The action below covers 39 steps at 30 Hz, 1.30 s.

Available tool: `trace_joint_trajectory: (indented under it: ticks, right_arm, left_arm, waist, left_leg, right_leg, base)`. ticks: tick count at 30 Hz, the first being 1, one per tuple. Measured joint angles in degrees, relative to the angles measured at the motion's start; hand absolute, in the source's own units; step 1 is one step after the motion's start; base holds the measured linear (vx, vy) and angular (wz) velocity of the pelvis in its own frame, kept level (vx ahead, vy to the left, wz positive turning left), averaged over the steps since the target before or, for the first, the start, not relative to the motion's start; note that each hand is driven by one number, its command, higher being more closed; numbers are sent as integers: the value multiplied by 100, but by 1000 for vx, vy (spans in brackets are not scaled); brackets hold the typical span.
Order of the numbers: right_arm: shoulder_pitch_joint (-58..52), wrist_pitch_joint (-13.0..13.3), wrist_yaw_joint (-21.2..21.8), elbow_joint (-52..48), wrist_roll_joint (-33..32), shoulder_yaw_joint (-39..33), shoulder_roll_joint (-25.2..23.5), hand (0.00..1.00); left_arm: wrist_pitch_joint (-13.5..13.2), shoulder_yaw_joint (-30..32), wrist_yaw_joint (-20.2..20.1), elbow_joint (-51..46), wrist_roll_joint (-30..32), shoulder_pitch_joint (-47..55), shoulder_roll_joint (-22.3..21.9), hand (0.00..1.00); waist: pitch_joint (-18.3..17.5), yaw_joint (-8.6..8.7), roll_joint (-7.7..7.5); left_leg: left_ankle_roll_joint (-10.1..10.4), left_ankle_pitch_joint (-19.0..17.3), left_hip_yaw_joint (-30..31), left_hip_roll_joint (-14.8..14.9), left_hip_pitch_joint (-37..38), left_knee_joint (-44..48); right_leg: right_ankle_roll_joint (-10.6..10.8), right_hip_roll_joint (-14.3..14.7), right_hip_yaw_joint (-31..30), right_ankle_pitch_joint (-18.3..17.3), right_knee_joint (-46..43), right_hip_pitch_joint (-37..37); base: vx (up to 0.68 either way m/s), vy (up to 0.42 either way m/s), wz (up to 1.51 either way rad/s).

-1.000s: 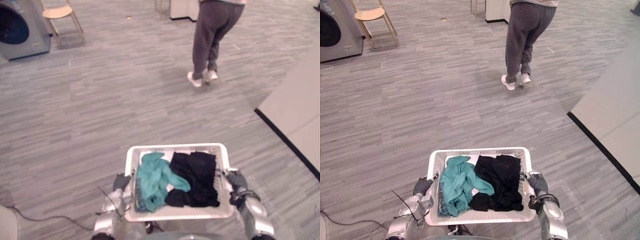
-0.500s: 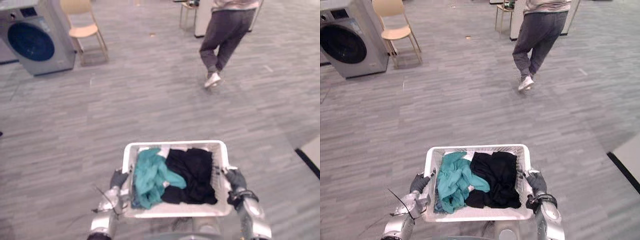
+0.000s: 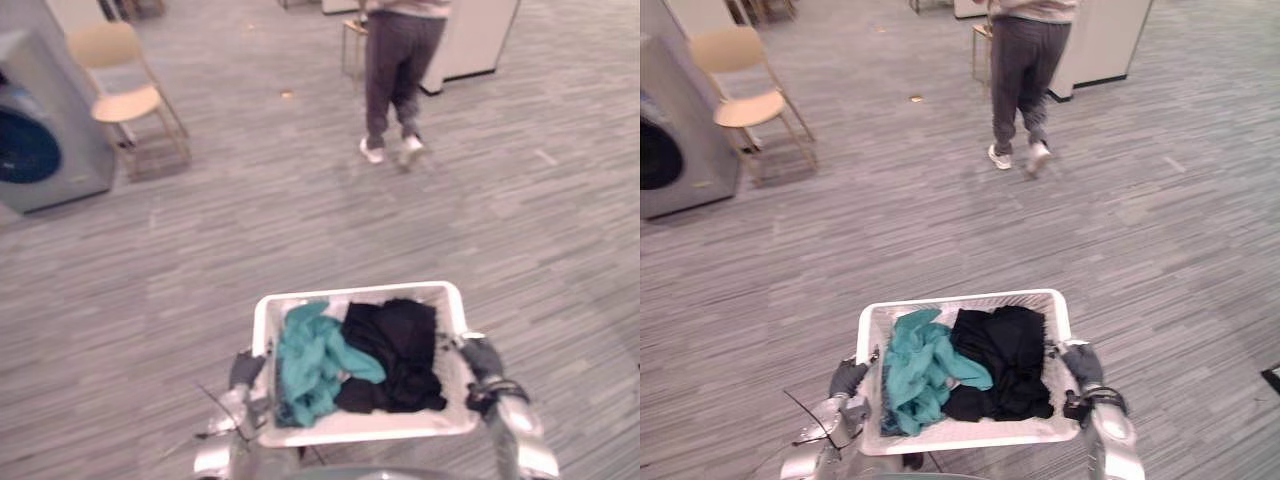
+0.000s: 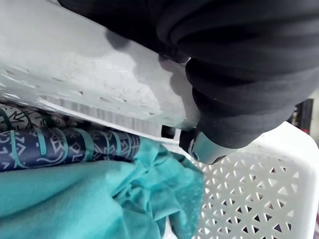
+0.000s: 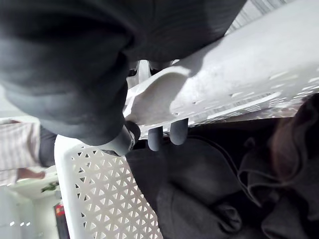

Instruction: Pick up the laundry basket with both hands and put the clothes into the washing machine.

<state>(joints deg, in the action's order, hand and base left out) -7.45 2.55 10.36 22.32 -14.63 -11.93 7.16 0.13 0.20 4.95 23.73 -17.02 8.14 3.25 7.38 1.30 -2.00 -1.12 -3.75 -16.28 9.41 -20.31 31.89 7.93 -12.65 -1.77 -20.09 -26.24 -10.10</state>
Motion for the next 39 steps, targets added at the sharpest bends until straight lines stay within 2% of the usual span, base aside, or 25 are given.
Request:
trace_joint_trajectory:
  ticks: [1, 2, 3, 6, 7, 9, 11, 12, 14, 15, 16, 17, 18, 19, 20, 22, 24, 27, 29, 30, 31, 34, 35, 36, 39]
  right_arm:
    - [41, 44, 1, 103, -1, -63, -61, 100]
    - [21, 80, 7, 154, 0, -131, -118, 100]
    - [-32, 96, 28, 203, 6, -107, -141, 100]
    - [-51, 37, 3, 97, 80, -61, -189, 100]
    - [-114, -16, -7, -163, 119, -73, -208, 100]
    - [-318, 47, -19, -645, 117, -95, -255, 100]
    - [-330, 62, -45, -931, 115, -146, -265, 100]
    - [-333, 94, -80, -1034, 114, -168, -278, 100]
    - [-305, 98, -186, -1025, 123, -151, -176, 100]
    - [-301, 52, -195, -1036, 121, -156, -64, 100]
    - [-311, 37, -195, -1042, 118, -156, -51, 100]
    - [-345, -14, -189, -1105, 113, -152, -61, 100]
    - [-384, -73, -169, -1213, 69, -148, -59, 100]
    - [-427, -73, -164, -1264, 46, -149, -47, 100]
    - [-465, -71, -174, -1267, -6, -149, -38, 100]
    - [-584, -42, -190, -1269, -58, -131, -39, 100]
    - [-605, 8, -267, -1257, -60, -55, -19, 100]
    - [-572, 65, -269, -1167, -65, 68, 66, 100]
    - [-541, 73, -265, -1016, -112, 183, 249, 100]
    - [-524, 49, -271, -911, -110, 172, 197, 100]
    - [-560, -12, -260, -795, -108, 183, 83, 100]
    - [-557, -48, -233, -706, -107, 220, -61, 100]
    - [-542, -40, -213, -678, -107, 223, -59, 100]
    - [-362, 58, -21, 437, -172, 289, 4, 100]
    - [-363, 58, -21, 437, -172, 286, 6, 100]
  left_arm:
    - [0, -14, 1, -41, 19, -32, 32, 100]
    - [16, -69, 9, -32, 57, -16, 41, 100]
    - [16, -97, 14, 2, 59, 17, 65, 100]
    - [68, -89, 53, 31, 78, 1, 101, 100]
    - [71, -105, 53, -21, 76, -2, 98, 100]
    - [12, -162, 53, -206, 67, -47, 99, 100]
    - [-14, -215, 51, -330, 62, -210, 96, 100]
    - [-39, -234, 48, -354, 61, -289, 99, 100]
    - [-45, -243, 50, -294, 53, -295, -49, 100]
    - [-22, -242, 54, -291, 69, -291, -145, 100]
    - [-21, -241, 55, -290, 71, -286, -162, 100]
    - [-20, -212, 59, -277, 70, -281, -173, 100]
    - [2, -175, 58, -273, 70, -273, -206, 100]
    - [6, -176, 57, -271, 69, -260, -211, 100]
    - [4, -182, 56, -270, 60, -246, -221, 100]
    - [4, -207, 52, -263, 59, -199, -202, 100]
    - [1, -217, 50, -245, 44, -177, -197, 100]
    - [-51, -231, 51, -141, -14, -149, -188, 100]
    - [-67, -232, 63, -54, -43, -34, -248, 100]
    - [-65, -227, 74, 7, -40, -32, -215, 100]
    - [-51, -262, 78, 57, -30, 18, -61, 100]
    - [-50, -244, 78, 57, -35, 72, 101, 100]
    - [-51, -243, 78, 59, -35, 73, 107, 100]
    - [-137, -428, 130, 735, -81, 155, 244, 100]
    - [-137, -428, 130, 735, -81, 155, 244, 100]
  waist:
    - [43, -10, -49]
    - [17, -7, -215]
    - [-20, 51, -309]
    - [59, 70, -230]
    - [182, 71, 22]
    - [235, 132, 190]
    - [250, 114, 232]
    - [166, 120, 211]
    - [108, 232, 271]
    - [63, 239, 371]
    - [59, 236, 390]
    - [85, 245, 451]
    - [117, 241, 562]
    - [107, 231, 619]
    - [158, 151, 696]
    - [218, 53, 627]
    - [220, -13, 536]
    - [184, -148, 453]
    - [84, -228, 551]
    - [17, -191, 458]
    - [-104, -75, 166]
    - [-217, -43, -132]
    - [-218, -44, -134]
    - [-226, 155, 55]
    - [-227, 159, 56]
  left_leg:
    - [-102, -166, -63, -103, -59, 454]
    - [-221, -541, -25, -465, 355, 237]
    - [-84, -1005, -31, -746, 899, -140]
    - [-134, -1283, 52, -848, 1780, -571]
    - [-129, -1283, 54, -790, 2532, -1159]
    - [-118, -1287, 54, -743, 3107, -1473]
    - [78, -1493, 37, -658, 3535, -1480]
    - [241, -1773, 13, -584, 3757, -1476]
    - [330, -1920, 232, -432, 4120, -1274]
    - [356, -1752, 269, -232, 3991, -629]
    - [361, -1562, 271, -130, 3866, -181]
    - [665, -807, 362, 163, 3492, 924]
    - [1150, 607, 594, 534, 2933, 2134]
    - [1310, 1112, 707, 718, 2639, 2782]
    - [1339, 1189, 823, 990, 2034, 3972]
    - [802, 799, 788, 1048, 1425, 4605]
    - [381, 106, 185, 1063, 808, 3724]
    - [315, -93, -434, 927, 882, 1193]
    - [463, 597, -347, 528, 1238, -1215]
    - [440, 445, -366, 392, 1323, -1248]
    - [344, 390, -445, 78, 1330, -1373]
    - [291, 389, -515, -287, 1545, -1936]
    - [276, 402, -520, -334, 1629, -2045]
    - [359, 1075, -89, -790, 2301, -3721]
    - [359, 1075, -90, -790, 2301, -3721]
  right_leg:
    - [126, -35, -87, 187, -605, 175]
    - [444, -315, -218, 996, -2138, 676]
    - [430, -517, -398, 2224, -3306, 1227]
    - [-168, -141, -418, 1334, -4717, 2376]
    - [-426, 137, -36, 767, -4277, 2864]
    - [-512, 120, 595, 558, -2916, 3292]
    - [-538, 109, 1042, 935, -870, 3455]
    - [-451, 274, 877, 1545, 519, 3432]
    - [-408, 325, 729, 2395, -76, 3460]
    - [-678, 333, 785, 1898, -763, 3534]
    - [-699, 338, 815, 1678, -1022, 3523]
    - [-822, 368, 950, 1285, -1321, 3332]
    - [-901, 502, 1065, 1019, -1274, 2951]
    - [-957, 583, 1128, 943, -1197, 2767]
    - [-993, 759, 1141, 825, -952, 2262]
    - [-987, 826, 1152, 758, -391, 1537]
    - [-902, 731, 1072, 664, 285, 824]
    - [-585, 484, 853, 558, 416, 590]
    - [-129, 384, 464, 161, 23, 676]
    - [-96, 227, 374, 106, -48, 673]
    - [-103, -16, 209, 205, 6, 712]
    - [-36, -237, 161, 576, 585, 476]
    - [-30, -252, 162, 674, 680, 407]
    - [247, -145, -114, 736, 1334, 731]
    - [247, -145, -114, 736, 1336, 732]
  base:
    - [827, 443, 27]
    - [659, 313, 19]
    - [673, 236, 34]
    - [670, 83, 7]
    - [695, 67, -8]
    - [806, 15, 19]
    - [681, -92, 36]
    - [549, -119, 48]
    - [719, -179, 58]
    - [700, -194, 40]
    - [638, -195, 18]
    - [630, -191, 7]
    - [625, -174, 3]
    - [716, -134, -9]
    - [669, -57, -25]
    - [520, -3, -21]
    - [509, 75, -13]
    - [408, 158, -40]
    - [439, 263, -58]
    - [470, 273, -11]
    - [365, 201, 17]
    - [364, 185, 13]
    - [183, 82, -1]
    - [51, 23, -1]
    - [0, 0, 0]
